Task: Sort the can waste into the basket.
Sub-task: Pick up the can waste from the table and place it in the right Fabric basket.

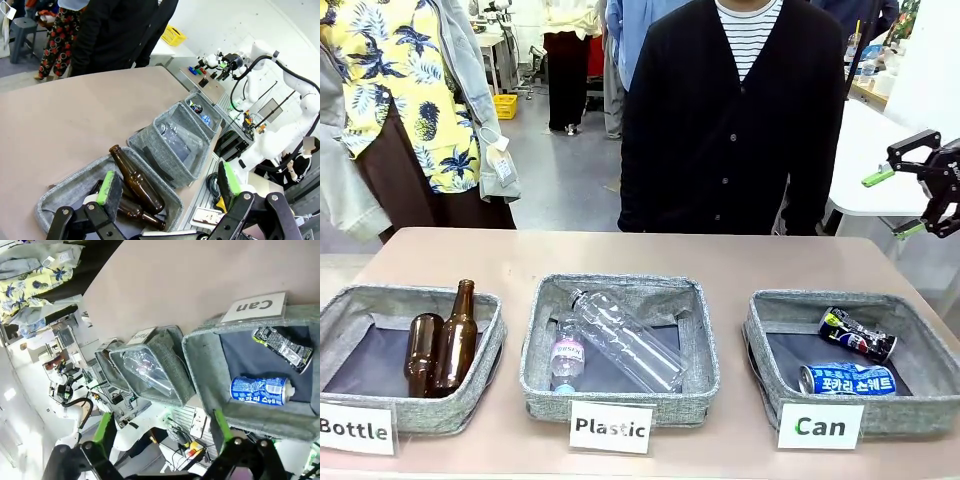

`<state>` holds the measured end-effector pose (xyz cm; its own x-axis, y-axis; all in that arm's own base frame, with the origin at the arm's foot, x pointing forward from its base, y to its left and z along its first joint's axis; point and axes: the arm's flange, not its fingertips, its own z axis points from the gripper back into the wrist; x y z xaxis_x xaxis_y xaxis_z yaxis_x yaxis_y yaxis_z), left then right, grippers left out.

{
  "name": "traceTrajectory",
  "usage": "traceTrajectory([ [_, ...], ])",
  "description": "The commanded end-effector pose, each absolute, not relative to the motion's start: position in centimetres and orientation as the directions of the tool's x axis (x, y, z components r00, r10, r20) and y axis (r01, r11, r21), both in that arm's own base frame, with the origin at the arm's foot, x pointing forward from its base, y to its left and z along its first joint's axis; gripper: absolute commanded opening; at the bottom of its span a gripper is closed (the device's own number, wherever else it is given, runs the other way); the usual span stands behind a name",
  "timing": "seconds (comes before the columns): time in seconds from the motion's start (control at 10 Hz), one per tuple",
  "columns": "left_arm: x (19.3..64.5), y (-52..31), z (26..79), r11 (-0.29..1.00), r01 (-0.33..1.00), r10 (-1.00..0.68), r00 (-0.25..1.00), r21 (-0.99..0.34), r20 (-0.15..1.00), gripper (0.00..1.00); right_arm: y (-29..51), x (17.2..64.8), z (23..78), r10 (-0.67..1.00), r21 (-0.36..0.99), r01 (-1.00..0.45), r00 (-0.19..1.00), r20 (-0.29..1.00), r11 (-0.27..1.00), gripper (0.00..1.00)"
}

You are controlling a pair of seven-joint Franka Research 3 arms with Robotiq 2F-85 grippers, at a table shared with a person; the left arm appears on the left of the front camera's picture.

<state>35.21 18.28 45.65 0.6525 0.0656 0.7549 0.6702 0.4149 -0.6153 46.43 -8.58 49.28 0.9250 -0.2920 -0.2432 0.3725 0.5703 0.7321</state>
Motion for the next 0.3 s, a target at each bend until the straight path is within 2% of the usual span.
traceTrajectory([
  [0.0, 34.99, 18.09, 45.88, 0.413, 0.665, 0.065, 0.659, -0.622, 0.749, 1.00, -8.77, 46.40, 49.46, -0.292, 0.738, 0.351, 0.932, -0.216, 0.576, 1.00],
  [0.2, 34.99, 18.09, 45.88, 0.413, 0.665, 0.065, 0.659, -0.622, 0.749, 1.00, -8.77, 46.40, 49.46, -0.292, 0.738, 0.351, 0.932, -0.216, 0.576, 1.00],
])
